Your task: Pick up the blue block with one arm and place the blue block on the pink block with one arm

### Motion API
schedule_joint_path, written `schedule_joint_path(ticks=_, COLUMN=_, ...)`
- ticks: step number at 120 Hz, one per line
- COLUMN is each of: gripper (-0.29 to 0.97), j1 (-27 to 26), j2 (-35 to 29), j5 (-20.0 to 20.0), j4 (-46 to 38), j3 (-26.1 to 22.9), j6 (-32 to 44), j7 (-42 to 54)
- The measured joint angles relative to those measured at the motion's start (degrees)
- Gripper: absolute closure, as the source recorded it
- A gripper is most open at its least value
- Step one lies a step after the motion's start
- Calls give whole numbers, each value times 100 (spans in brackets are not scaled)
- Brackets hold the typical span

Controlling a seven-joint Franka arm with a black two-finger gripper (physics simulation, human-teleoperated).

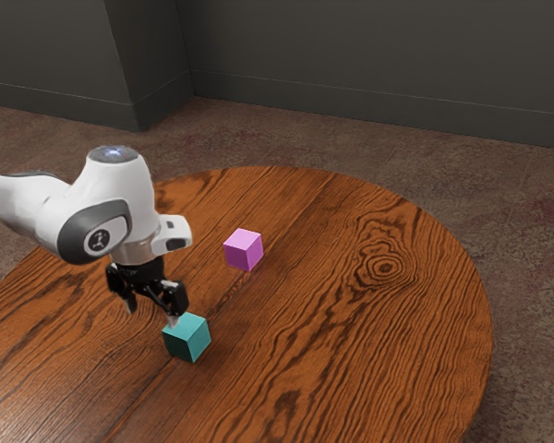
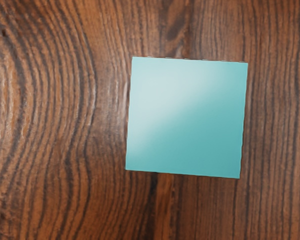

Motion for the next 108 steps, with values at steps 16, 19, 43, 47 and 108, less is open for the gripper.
schedule_joint_path(ticks=16, gripper=2, j1=-80, j2=-72, j5=229, j4=-81, j3=87, j6=560, j7=473)
schedule_joint_path(ticks=19, gripper=2, j1=-102, j2=-79, j5=249, j4=-98, j3=90, j6=631, j7=554)
schedule_joint_path(ticks=43, gripper=2, j1=-270, j2=164, j5=-82, j4=-425, j3=103, j6=1313, j7=1080)
schedule_joint_path(ticks=47, gripper=2, j1=-279, j2=195, j5=-205, j4=-433, j3=106, j6=1382, j7=1136)
schedule_joint_path(ticks=108, gripper=2, j1=-199, j2=718, j5=-1056, j4=-155, j3=253, j6=1475, j7=2197)
